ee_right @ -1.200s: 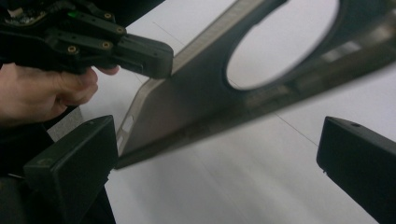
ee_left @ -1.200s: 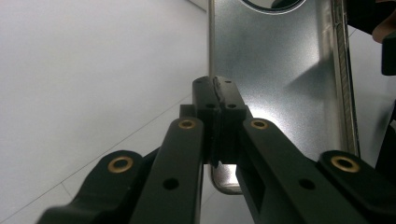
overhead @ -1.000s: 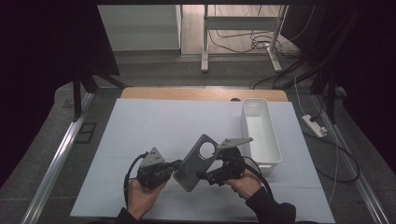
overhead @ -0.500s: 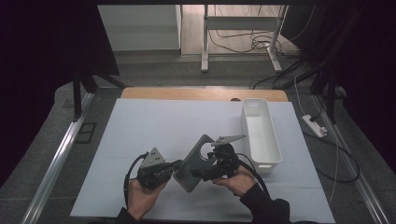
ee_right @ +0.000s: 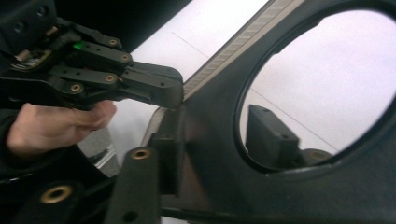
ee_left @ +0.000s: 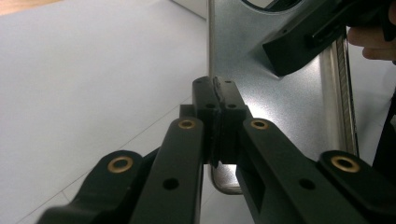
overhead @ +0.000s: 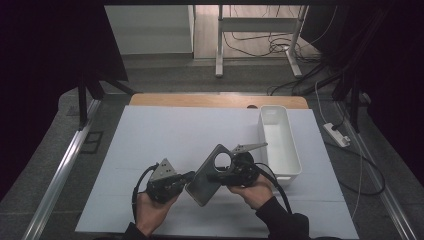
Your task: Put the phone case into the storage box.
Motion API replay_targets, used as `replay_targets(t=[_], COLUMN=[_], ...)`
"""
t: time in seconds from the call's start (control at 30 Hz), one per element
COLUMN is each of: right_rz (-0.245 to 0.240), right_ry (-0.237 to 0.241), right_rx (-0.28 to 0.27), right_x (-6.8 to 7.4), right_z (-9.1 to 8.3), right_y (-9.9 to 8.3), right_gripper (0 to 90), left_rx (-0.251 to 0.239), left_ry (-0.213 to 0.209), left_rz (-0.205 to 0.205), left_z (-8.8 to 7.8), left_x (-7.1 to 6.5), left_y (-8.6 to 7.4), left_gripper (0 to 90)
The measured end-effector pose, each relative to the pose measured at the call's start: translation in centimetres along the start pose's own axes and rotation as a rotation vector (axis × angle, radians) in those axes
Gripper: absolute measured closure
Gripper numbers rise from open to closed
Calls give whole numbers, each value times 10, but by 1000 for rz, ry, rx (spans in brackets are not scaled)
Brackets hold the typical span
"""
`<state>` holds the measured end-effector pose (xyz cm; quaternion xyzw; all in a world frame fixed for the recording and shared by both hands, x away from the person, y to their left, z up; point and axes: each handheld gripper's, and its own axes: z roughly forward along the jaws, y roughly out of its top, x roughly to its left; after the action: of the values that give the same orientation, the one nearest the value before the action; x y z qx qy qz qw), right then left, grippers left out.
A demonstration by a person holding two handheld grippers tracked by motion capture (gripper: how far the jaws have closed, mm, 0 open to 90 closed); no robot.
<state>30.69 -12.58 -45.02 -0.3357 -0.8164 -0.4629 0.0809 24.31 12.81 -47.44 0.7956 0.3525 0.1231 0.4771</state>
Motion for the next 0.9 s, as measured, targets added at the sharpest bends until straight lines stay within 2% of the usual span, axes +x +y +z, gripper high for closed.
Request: replay_targets(t=[0.13,0.23,0.33,0.53,0.6,0.63,0.7,0.77,0.8,0.83,0.87,0.9], right_rz=[31,44,87,142,153,145,136,117,108,108,86,86], right_ry=[46,53,73,92,96,84,82,79,77,77,77,77], right_rx=[-12,-17,-19,-26,-29,-31,-29,-28,-28,-28,-30,-30], right_x=[-2,-3,-5,-9,-9,-8,-7,-7,-6,-6,-5,-5], right_z=[-1,-1,-1,-1,-1,-1,-2,-2,-3,-3,-5,-5], right_y=[0,-1,-1,-2,-2,-3,-3,-3,-3,-3,-2,-2], right_gripper=[709,723,754,850,854,854,855,854,854,854,854,854], left_rx=[-3,-4,3,37,43,41,40,34,43,43,45,45], left_ry=[-4,-8,-17,-36,-47,-44,-40,-40,-61,-61,-84,-84], left_rz=[6,13,17,25,12,10,1,-13,-28,-28,-39,-39], left_z=[0,-1,-1,4,5,5,4,3,2,2,1,1], left_x=[0,1,2,0,2,2,4,7,11,11,16,16], left_y=[0,-1,-1,-2,-1,-1,0,0,0,0,-1,-1], left_gripper=[893,892,890,865,844,808,665,562,498,404,372,309])
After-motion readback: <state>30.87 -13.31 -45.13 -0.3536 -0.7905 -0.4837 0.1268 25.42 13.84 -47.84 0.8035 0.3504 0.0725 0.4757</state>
